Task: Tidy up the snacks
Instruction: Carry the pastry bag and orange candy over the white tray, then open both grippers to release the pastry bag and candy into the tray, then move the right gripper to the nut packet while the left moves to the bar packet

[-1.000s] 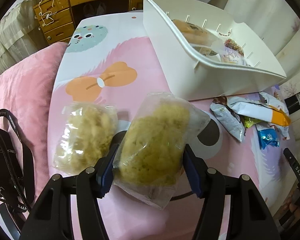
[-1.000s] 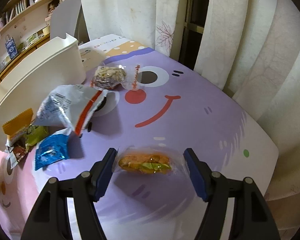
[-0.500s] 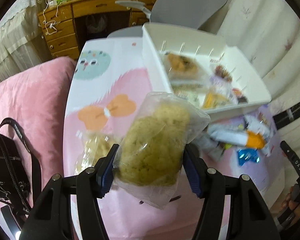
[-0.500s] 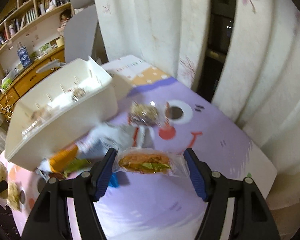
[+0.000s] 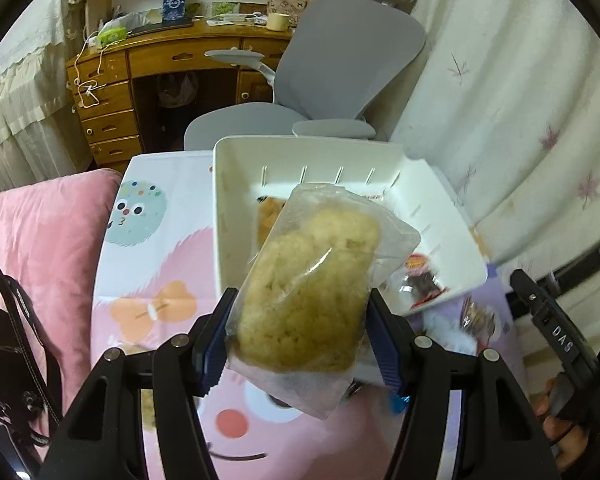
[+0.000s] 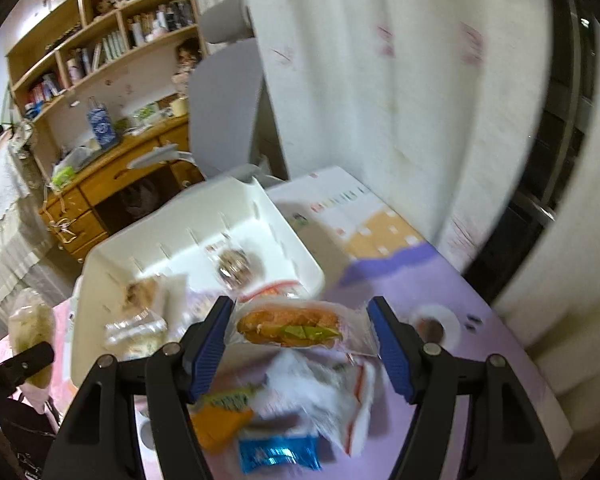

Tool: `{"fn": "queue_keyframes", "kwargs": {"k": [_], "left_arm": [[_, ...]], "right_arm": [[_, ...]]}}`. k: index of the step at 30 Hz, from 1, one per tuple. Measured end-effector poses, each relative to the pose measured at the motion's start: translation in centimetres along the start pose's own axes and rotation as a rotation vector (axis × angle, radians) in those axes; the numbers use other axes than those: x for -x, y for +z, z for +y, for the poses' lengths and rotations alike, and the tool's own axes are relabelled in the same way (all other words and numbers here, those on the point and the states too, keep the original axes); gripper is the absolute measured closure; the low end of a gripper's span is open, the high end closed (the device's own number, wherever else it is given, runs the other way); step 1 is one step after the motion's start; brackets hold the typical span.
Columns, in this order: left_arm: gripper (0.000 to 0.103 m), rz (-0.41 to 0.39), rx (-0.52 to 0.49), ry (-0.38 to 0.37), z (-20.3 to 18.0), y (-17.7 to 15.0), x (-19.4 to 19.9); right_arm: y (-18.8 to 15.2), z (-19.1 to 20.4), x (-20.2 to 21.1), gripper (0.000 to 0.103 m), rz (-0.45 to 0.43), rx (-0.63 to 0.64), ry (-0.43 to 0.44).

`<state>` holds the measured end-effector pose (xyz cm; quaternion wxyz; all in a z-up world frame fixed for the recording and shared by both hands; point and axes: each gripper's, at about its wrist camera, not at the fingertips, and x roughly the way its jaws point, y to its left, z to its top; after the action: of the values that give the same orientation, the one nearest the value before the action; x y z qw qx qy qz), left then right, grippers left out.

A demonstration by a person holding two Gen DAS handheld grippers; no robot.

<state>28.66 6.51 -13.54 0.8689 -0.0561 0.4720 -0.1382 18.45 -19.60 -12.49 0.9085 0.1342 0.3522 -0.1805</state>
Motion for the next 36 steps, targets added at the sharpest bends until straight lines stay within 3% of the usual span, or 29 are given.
{"fn": "queue_keyframes", "kwargs": {"k": [10, 12, 13, 15, 28, 36], "left_arm": [[0.042, -0.009, 0.086, 0.022, -2.8, 2.0, -2.6], [0.035, 0.005, 0.125, 0.014, -3.2, 1.9, -3.5], [0.026, 0.007, 0.145, 0.003, -3.2, 1.8, -3.8], [0.022, 0.004, 0.167, -0.006, -3.3, 1.5, -4.0], [0.018, 0.028, 0.171, 0.064, -4.5, -1.0, -3.2], [0.018, 0.039, 0.185, 0.023, -6.0, -4.0, -2.8]], "right_arm": [[3.3, 2.6, -3.9, 0.033, 0.021, 0.129, 0.144], [3.5, 2.7, -4.7, 0.030, 0.032, 0.141, 0.162], [3.6, 2.7, -5.2, 0.027, 0.053, 0.152, 0.167], [3.4, 2.8, -5.9, 0.026, 0.087, 0.171, 0.179], [2.0, 0.2, -4.9, 0.022, 0.091, 0.166, 0.193], [-0.6, -2.5, -3.8, 0.022, 0.099, 0.152, 0.181]]}}
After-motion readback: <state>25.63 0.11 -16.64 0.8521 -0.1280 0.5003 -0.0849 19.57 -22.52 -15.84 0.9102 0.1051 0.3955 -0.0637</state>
